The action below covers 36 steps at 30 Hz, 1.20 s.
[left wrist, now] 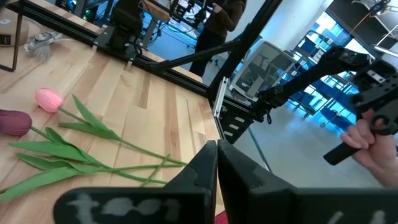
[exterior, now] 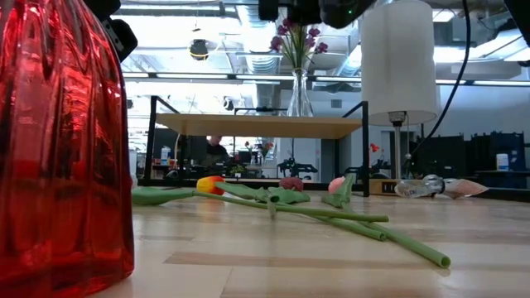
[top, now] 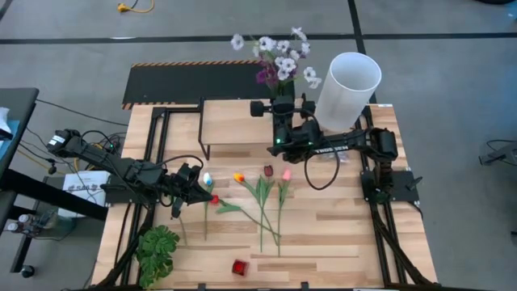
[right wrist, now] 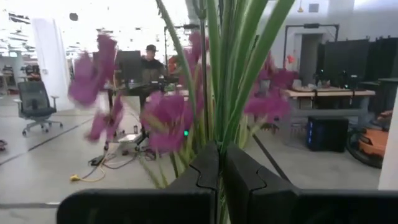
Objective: Pick and place flowers into a vace then onto a shelf
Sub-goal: Put the white flowers into the transparent vase on the shelf
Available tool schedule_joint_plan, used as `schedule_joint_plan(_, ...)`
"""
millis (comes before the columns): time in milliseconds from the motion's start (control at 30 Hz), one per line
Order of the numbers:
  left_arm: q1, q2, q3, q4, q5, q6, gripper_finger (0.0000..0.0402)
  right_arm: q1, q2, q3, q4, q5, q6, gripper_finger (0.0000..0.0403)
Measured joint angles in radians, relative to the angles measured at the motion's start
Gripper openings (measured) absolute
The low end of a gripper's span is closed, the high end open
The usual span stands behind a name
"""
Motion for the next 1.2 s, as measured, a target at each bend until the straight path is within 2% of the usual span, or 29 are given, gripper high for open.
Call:
schedule_joint_plan(167, 0.000, 0.000, 0.000, 0.001, 0.000, 0.000, 0.0000, -0.003, 0.000, -0.015, 0.006, 0.084, -0.014, 0.0000)
schedule_joint_plan(467, 0.000, 0.000, 0.000, 0.001, 0.000, 0.002, 0.0000, -0.005, 0.000, -0.016, 0.005, 0.150, -0.017, 0.0007)
schedule_joint_plan(967, 0.000, 0.000, 0.000, 0.001, 0.019, -0.003, 0.0000, 0.010, 0.000, -0.016, 0.001, 0.150, -0.020, 0.0095)
schedule_joint_plan(1200, 0.000, 0.000, 0.000, 0.001, 0.019, -0.010, 0.0000, 0.028, 0.000, -0.016, 0.001, 0.171, -0.019, 0.0163)
